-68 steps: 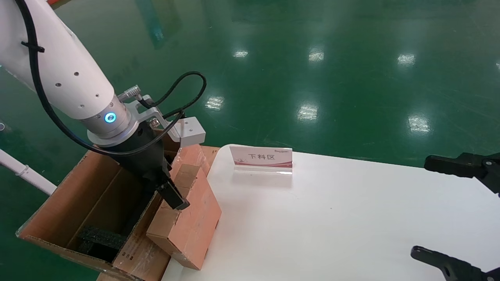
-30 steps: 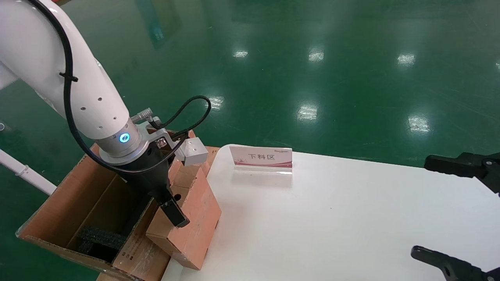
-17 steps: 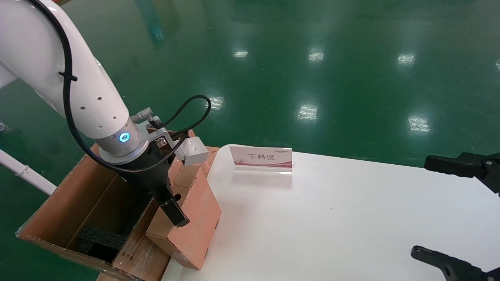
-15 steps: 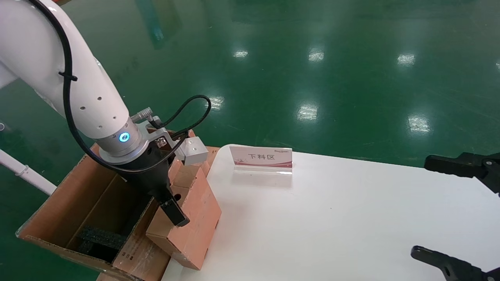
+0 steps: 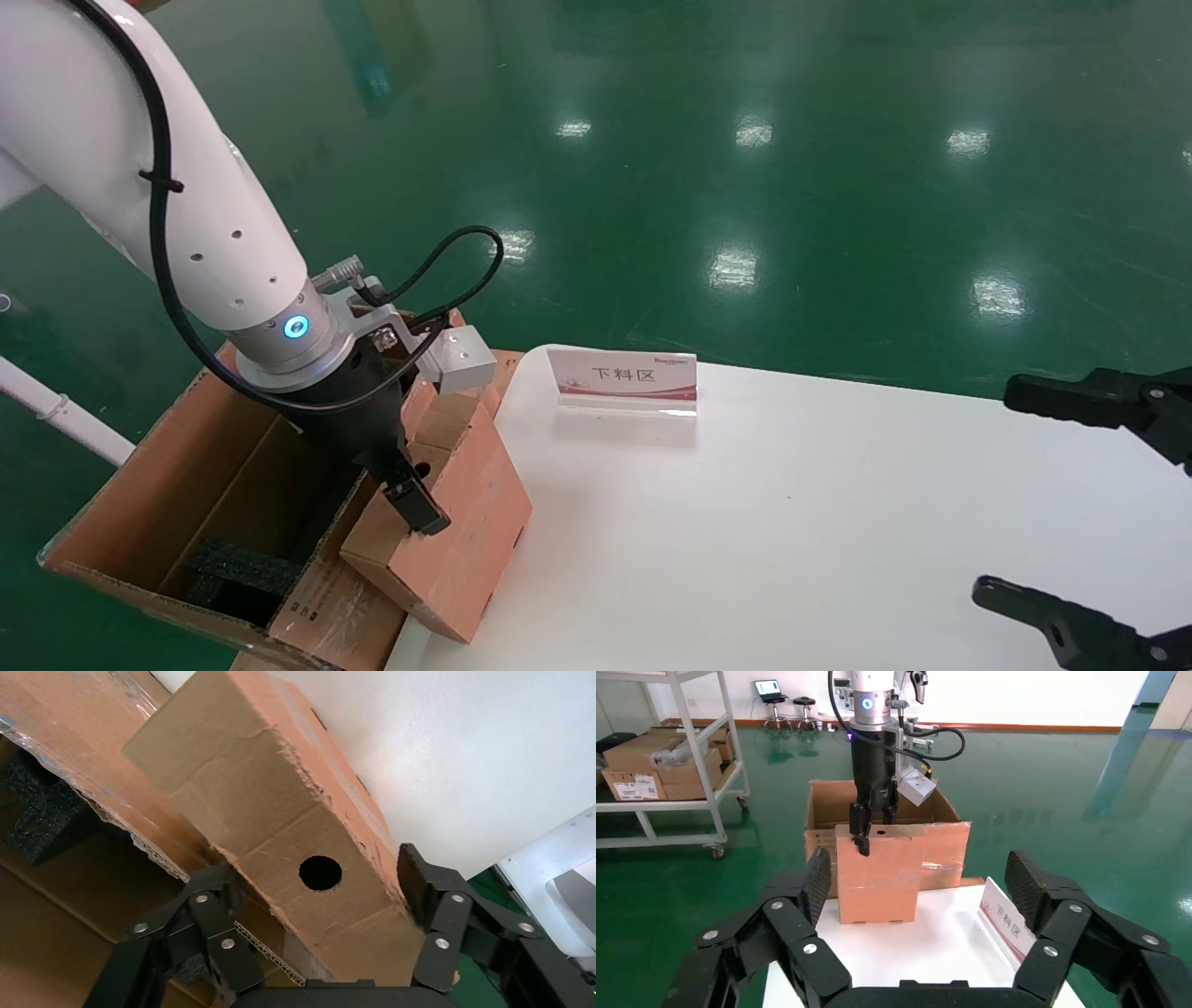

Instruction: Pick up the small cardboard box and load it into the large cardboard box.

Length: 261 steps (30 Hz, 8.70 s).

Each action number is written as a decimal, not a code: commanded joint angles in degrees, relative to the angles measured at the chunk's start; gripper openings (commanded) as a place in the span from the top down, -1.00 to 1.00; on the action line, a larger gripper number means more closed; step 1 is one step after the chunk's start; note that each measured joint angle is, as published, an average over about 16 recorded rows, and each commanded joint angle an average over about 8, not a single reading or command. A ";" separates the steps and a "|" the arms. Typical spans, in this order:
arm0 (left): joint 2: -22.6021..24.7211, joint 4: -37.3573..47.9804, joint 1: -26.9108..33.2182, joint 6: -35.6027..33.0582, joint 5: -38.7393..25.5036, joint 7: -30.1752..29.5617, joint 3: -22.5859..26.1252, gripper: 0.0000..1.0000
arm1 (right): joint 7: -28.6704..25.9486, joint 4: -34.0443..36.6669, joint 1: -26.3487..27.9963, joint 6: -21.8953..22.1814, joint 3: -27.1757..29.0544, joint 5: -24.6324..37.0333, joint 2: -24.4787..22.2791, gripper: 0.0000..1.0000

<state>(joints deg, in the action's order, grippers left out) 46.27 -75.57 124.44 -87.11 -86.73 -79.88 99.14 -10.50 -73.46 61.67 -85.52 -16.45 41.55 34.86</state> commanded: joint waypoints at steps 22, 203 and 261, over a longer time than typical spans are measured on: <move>0.00 -0.01 0.01 -0.02 -0.02 0.02 -0.01 1.00 | 0.00 0.00 0.00 0.00 0.00 0.01 0.00 0.15; -4.09 30.54 1.07 20.62 -4.89 -3.94 27.16 -1.00 | 0.30 0.07 0.14 0.22 -0.58 -0.38 -0.21 -1.00; -18.87 6.01 12.65 28.35 8.80 7.64 16.91 -1.00 | 0.35 0.12 0.18 0.22 -0.64 -0.43 -0.23 -1.00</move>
<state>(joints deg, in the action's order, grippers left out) 27.94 -68.84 136.95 -58.88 -78.74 -72.66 116.39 -10.16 -73.34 61.85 -85.29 -17.08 41.13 34.63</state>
